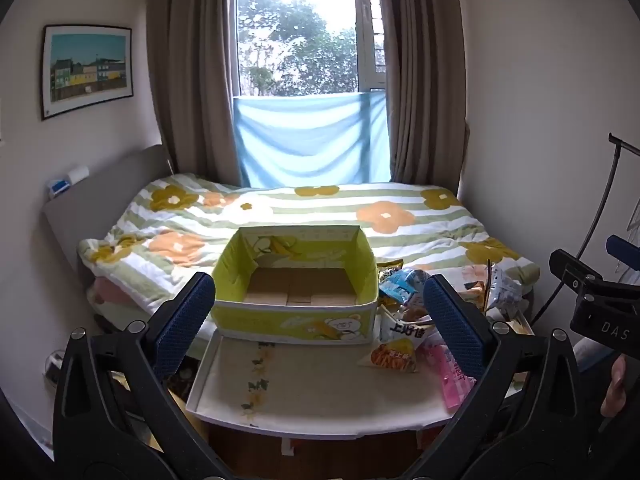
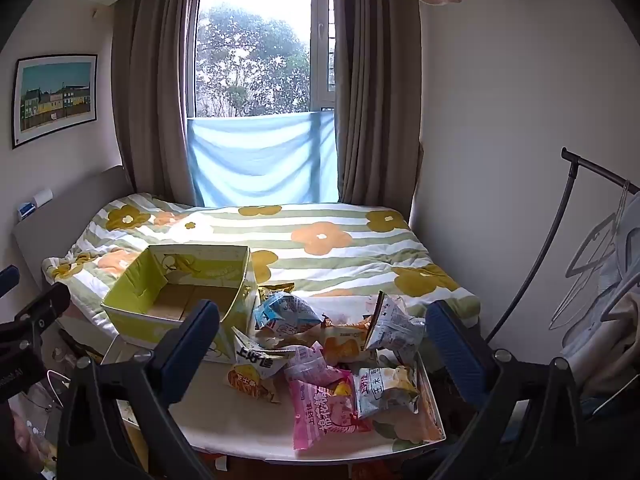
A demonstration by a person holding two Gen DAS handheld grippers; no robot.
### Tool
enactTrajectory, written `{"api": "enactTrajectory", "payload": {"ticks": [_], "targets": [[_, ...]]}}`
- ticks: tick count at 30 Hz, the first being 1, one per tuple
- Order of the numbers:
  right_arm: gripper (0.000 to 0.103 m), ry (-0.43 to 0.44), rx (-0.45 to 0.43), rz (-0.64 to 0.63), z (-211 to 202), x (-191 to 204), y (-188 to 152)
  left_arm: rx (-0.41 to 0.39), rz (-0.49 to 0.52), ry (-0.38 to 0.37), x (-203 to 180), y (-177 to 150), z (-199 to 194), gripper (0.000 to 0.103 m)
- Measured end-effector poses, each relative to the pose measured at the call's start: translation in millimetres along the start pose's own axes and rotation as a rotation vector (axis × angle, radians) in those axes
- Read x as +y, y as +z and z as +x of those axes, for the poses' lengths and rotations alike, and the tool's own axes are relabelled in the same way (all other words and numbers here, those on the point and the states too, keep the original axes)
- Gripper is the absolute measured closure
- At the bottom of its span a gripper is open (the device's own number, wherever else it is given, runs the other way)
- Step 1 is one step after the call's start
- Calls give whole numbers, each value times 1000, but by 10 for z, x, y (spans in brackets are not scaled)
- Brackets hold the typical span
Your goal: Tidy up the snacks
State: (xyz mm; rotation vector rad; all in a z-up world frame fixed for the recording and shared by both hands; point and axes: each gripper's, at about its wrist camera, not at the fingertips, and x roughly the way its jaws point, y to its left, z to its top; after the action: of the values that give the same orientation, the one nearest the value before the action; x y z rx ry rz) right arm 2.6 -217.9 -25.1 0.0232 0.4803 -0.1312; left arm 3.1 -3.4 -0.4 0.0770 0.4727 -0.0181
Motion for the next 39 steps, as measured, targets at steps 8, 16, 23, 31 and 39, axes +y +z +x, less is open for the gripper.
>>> {"api": "enactTrajectory", "payload": {"ticks": [8,16,23,31,39], "targets": [[0,1,15,15,60,-4,-32,19,-19,-10,35,-7,79,0],[0,-10,31,9,38,5,-11,25,-5,7,-32,6,110,0],[0,-8,45,19,63,-25,-34,35,0,9,-53,14,108,0],[0,-8,56,25,71,-44,-42,44,3,8,-45,-18,105,0],[0,-3,57,27,64,-41,-33,53,-1,3,-68,-33,134,0]]}}
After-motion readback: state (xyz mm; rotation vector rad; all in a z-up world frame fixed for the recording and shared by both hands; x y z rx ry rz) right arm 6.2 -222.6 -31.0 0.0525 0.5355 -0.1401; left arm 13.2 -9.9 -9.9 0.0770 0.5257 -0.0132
